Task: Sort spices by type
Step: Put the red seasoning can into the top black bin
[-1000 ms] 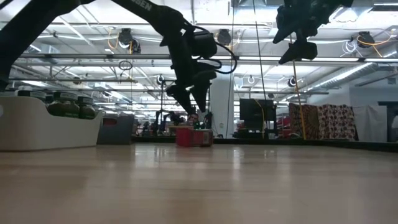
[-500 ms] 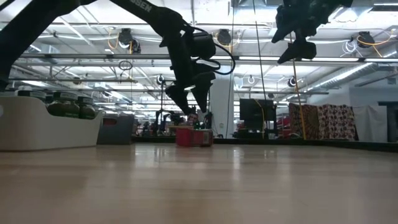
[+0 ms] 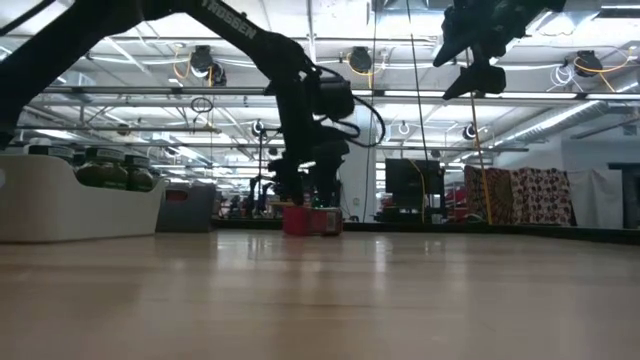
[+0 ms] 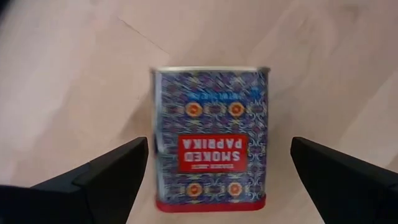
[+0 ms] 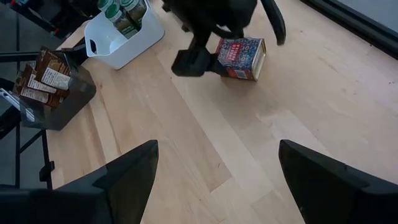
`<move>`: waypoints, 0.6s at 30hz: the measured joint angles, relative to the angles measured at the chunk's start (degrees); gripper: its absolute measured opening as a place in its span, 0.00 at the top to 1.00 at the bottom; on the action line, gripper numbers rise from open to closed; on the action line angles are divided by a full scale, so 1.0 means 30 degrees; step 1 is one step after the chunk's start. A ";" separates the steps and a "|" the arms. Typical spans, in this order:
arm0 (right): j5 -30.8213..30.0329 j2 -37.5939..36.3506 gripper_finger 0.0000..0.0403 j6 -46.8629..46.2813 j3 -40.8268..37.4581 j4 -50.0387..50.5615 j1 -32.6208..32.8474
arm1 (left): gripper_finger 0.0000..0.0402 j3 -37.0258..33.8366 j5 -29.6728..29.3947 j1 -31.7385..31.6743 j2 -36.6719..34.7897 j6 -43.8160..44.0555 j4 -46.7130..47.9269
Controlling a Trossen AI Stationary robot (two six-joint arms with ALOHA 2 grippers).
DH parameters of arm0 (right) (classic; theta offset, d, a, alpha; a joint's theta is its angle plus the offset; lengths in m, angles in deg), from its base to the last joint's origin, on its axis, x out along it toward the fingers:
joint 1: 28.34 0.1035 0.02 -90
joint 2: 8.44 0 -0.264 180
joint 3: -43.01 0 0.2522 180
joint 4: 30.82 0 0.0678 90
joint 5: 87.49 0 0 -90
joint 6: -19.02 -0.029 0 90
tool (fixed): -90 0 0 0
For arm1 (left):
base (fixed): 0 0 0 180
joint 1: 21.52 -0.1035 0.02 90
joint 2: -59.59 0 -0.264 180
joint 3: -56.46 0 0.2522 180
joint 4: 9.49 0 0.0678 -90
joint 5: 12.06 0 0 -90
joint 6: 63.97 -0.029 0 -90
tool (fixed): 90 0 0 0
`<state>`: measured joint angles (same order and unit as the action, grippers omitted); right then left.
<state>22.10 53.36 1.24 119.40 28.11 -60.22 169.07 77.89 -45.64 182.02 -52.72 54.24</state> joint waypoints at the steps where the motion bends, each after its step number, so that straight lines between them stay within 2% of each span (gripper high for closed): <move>1: 0.0000 0.0000 0.22 -0.0047 0.0000 0.0000 0.0000 | 0.01 0.0000 -0.0006 0.0031 0.0156 0.0000 0.0012; 11: 0.0007 0.0007 0.22 -0.0214 0.0000 0.0018 0.0000 | 0.01 -0.0007 0.0150 0.0259 0.1752 0.0106 0.0236; 18: 0.0007 0.0007 0.22 -0.0214 0.0000 0.0015 0.0000 | 0.03 -0.0007 0.0147 0.0323 0.1912 -0.0076 0.0562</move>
<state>22.13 53.38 0.60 119.40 28.16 -60.22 169.05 78.34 -44.67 187.75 -52.95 55.93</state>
